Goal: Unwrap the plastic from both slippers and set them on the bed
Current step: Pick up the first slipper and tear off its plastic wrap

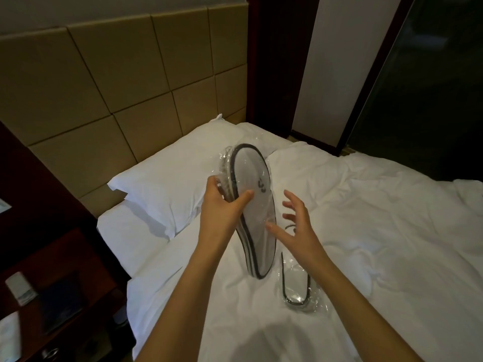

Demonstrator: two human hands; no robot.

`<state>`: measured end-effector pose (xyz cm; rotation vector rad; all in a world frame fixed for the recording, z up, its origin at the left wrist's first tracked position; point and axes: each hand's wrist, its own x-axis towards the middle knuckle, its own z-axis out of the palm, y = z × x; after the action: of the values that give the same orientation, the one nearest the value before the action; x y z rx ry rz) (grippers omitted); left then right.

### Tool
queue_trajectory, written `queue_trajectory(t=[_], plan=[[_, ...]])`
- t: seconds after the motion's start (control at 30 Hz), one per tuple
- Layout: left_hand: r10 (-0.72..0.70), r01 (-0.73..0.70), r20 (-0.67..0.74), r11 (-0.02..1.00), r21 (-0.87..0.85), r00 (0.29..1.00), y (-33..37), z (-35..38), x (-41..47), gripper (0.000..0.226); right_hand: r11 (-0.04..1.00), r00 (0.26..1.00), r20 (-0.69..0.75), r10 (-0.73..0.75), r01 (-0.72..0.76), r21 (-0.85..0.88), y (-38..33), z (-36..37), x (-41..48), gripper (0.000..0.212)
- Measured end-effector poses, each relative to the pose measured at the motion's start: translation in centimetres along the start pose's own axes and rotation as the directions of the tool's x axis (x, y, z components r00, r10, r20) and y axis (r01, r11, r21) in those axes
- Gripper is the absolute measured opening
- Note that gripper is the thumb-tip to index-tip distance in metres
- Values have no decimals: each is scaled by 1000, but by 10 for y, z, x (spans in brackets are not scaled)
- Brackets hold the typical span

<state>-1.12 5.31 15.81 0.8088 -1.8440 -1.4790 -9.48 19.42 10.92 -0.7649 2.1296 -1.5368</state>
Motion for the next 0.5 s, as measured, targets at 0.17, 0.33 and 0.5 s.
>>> queue_trajectory(t=[0.17, 0.33, 0.5], plan=[[72, -69, -30, 994, 86, 997, 8, 9, 0, 51, 966, 976, 32, -214, 216, -143, -22, 20, 0, 84], [102, -100, -23, 991, 90, 994, 18, 16, -1, 49, 953, 969, 62, -238, 245, -176, -41, 28, 12, 98], [90, -95, 57, 991, 95, 994, 15, 18, -3, 49, 964, 971, 58, -232, 237, -118, -44, 27, 27, 92]])
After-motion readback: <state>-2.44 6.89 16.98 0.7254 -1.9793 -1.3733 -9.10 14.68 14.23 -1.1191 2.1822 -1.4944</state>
